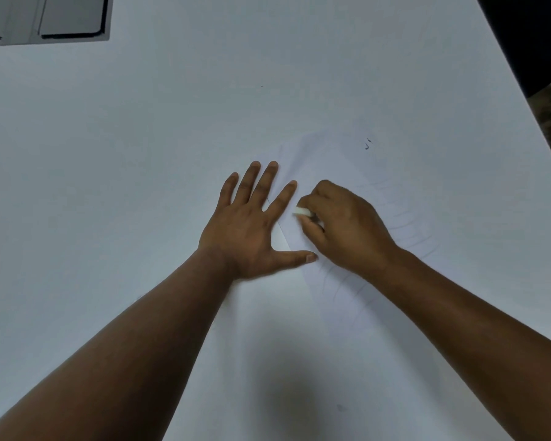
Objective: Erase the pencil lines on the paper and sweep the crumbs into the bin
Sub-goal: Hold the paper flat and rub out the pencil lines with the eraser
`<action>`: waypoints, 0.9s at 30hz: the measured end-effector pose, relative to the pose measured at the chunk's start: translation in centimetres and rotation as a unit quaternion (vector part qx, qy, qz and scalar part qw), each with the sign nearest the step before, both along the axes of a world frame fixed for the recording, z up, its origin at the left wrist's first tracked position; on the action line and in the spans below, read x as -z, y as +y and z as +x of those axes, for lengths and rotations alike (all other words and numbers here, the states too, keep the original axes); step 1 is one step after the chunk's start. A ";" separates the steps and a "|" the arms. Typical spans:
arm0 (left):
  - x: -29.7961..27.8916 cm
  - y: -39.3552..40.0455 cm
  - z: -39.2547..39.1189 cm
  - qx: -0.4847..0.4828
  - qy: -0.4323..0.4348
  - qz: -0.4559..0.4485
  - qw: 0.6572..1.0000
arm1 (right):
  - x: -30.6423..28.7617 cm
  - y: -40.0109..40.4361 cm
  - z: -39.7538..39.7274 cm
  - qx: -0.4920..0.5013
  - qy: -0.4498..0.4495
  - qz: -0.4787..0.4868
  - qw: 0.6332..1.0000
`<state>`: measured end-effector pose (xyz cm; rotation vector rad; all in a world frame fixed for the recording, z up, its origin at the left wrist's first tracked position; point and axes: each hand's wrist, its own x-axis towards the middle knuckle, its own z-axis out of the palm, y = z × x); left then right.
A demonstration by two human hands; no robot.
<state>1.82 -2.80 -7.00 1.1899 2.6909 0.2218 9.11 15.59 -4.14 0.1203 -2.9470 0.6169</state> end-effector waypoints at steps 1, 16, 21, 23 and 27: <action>0.0 0.0 0.0 -0.001 -0.002 -0.002 1.000 | -0.2 0.2 -0.1 -0.010 -0.016 -0.010 1.000; -0.2 0.1 -0.3 -0.019 -0.032 0.078 0.996 | 0.1 3.9 -0.3 0.232 -0.027 -0.256 0.938; -0.2 0.4 -0.7 0.021 -0.025 0.053 0.998 | 0.0 3.5 -0.4 0.226 -0.027 -0.250 0.941; -0.3 0.9 -1.3 0.049 -0.022 0.055 0.997 | -0.1 2.9 -0.2 0.214 -0.025 -0.224 0.950; -0.6 3.0 -2.6 0.071 -0.048 0.032 0.996 | -0.1 2.1 0.1 0.179 -0.018 -0.172 0.968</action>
